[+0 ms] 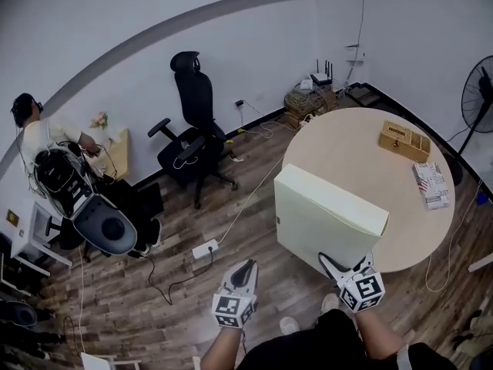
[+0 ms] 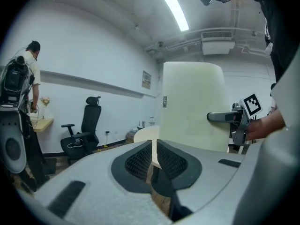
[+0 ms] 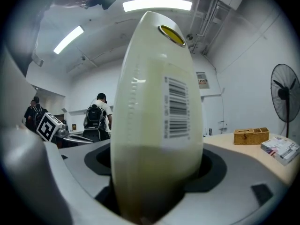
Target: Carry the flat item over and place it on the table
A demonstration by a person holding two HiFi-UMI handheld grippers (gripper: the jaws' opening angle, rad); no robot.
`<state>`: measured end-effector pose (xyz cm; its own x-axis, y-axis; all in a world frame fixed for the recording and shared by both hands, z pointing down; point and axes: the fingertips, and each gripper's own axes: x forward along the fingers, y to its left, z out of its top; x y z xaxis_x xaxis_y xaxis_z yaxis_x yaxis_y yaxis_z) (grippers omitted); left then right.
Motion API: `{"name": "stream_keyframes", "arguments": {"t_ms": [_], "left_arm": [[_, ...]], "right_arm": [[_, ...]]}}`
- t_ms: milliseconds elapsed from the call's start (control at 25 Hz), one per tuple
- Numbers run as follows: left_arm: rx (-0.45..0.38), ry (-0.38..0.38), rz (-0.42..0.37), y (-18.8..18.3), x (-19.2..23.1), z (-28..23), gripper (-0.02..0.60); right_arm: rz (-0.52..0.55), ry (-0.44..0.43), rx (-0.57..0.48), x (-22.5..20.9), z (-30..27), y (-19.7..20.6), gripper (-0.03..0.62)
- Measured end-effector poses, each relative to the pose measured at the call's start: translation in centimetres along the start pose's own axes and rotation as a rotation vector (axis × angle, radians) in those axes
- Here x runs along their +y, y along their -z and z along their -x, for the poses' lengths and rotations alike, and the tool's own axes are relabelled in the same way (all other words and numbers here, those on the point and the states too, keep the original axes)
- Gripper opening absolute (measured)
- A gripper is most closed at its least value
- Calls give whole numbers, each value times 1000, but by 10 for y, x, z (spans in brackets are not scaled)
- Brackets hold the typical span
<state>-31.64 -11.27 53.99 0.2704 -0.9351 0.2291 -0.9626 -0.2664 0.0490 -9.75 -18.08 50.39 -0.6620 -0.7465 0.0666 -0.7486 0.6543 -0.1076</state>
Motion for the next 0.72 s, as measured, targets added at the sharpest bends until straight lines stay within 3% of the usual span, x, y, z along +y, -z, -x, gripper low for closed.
{"name": "stream_keyframes", "arguments": {"t_ms": [440,720], "left_arm": [[25,53,-36,-17,-22,-116,31],[48,78,-52,-27,-53,-189,31]], "right_arm": [[-114,15,68,-108,-29,13,391],[-220,-44,130,-175,-44,24,391]]}}
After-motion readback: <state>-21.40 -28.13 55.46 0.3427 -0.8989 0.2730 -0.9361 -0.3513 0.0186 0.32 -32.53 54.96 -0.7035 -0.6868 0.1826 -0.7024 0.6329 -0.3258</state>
